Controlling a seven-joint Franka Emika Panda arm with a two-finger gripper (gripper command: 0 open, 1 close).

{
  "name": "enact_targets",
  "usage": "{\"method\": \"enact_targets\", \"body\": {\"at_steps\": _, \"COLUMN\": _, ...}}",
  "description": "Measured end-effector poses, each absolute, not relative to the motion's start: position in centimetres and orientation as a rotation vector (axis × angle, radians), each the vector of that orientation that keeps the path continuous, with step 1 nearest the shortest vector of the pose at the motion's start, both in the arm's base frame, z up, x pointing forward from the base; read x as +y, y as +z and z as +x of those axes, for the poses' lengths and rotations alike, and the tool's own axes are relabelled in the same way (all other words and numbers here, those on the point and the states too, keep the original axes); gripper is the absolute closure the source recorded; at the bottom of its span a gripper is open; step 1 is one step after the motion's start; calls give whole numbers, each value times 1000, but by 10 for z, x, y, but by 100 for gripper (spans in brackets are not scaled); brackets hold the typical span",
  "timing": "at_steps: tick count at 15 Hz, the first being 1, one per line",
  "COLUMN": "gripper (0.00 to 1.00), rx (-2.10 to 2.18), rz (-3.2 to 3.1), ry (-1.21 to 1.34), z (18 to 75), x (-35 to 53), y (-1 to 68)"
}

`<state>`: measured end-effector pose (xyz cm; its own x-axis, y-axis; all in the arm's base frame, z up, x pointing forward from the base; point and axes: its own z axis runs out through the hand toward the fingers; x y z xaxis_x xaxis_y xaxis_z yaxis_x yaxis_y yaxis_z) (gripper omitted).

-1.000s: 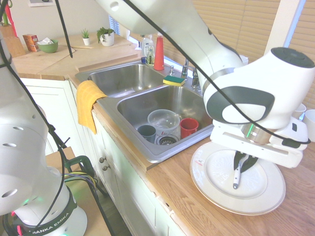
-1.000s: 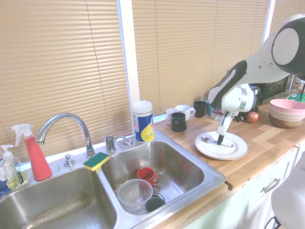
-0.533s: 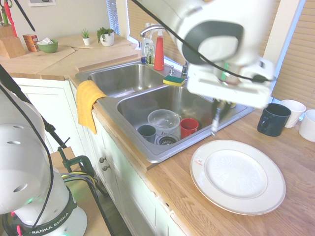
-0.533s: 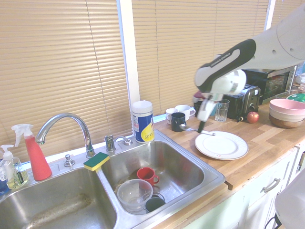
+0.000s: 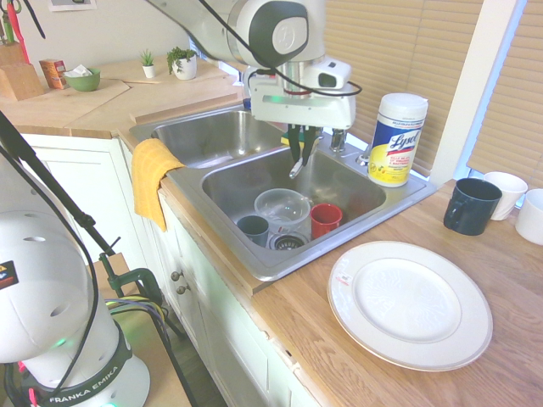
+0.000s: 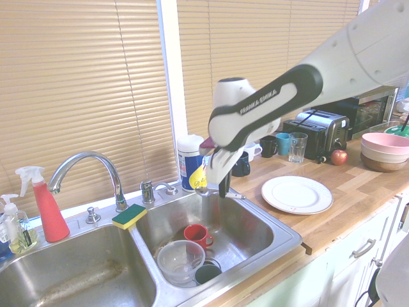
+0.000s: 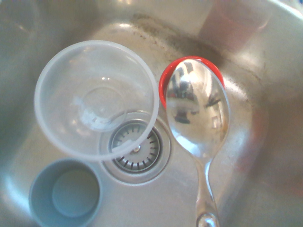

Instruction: Put the spoon into the sink

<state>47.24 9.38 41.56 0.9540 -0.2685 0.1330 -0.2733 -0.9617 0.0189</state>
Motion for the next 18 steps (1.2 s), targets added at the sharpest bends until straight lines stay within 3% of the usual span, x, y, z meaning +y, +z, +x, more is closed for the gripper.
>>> {"method": "enact_targets", "body": {"at_steps": 11, "gripper": 100, "rx": -502, "rz": 2889, "ry": -94, "z": 537, "x": 148, "y": 238}}
{"method": "enact_targets", "body": {"at_steps": 18, "gripper": 100, "rx": -575, "rz": 2807, "ry": -264, "z": 580, "x": 151, "y": 198}}
